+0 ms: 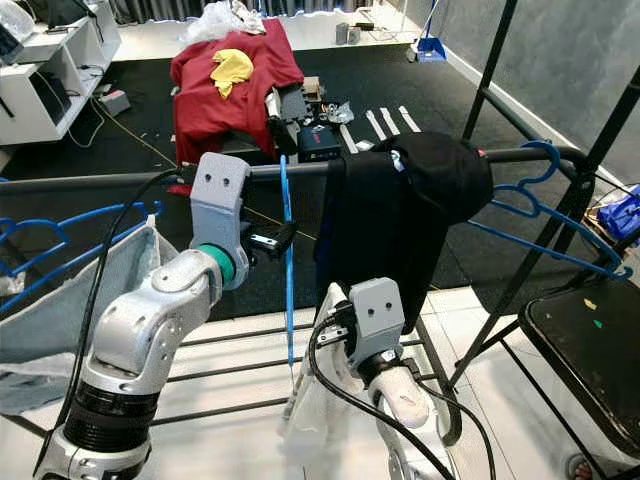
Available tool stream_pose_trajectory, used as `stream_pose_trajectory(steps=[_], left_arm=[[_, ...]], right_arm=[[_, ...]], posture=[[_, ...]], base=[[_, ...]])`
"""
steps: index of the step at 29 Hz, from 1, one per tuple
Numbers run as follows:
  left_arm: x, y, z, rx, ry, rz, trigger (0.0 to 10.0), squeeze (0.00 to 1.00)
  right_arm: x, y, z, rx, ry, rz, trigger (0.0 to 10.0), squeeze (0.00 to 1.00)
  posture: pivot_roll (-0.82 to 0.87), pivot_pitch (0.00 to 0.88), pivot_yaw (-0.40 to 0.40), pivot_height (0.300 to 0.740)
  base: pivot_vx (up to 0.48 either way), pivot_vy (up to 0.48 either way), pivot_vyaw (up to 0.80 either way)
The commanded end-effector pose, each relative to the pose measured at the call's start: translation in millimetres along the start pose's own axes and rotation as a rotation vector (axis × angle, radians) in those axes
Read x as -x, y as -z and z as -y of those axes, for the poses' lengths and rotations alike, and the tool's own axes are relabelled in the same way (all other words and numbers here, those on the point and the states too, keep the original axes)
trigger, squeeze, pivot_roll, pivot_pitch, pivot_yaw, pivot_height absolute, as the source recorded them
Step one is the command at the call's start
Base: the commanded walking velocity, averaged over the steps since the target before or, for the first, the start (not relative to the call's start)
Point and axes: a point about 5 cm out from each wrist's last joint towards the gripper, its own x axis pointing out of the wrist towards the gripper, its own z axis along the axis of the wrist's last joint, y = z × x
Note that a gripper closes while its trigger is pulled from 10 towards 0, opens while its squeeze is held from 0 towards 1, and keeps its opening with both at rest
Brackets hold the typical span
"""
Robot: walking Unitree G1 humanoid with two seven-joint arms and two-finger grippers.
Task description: Hang hanger
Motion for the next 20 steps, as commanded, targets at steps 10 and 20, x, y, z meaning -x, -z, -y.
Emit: stream_pose_trajectory(steps=[10,20], left_arm=[[0.3,21.9,12.9,0.002,0.015,-0.124,10.0,0.0],[-15.2,36.6,5.3,-0.049,-0.129,-0.139,8.2,0.0]], right_arm=[[0.6,0.6,-3.0,-0.013,-0.006,0.012,10.0,0.0],[0.1,0.3,-3.1,-0.011,-0.005,0.013,10.0,0.0]], posture=[[-0.2,0.13,0.112,0.74],[-0.21,0.124,0.115,0.74]], base=[[0.0,0.0,0.0],[0.0,0.0,0.0]])
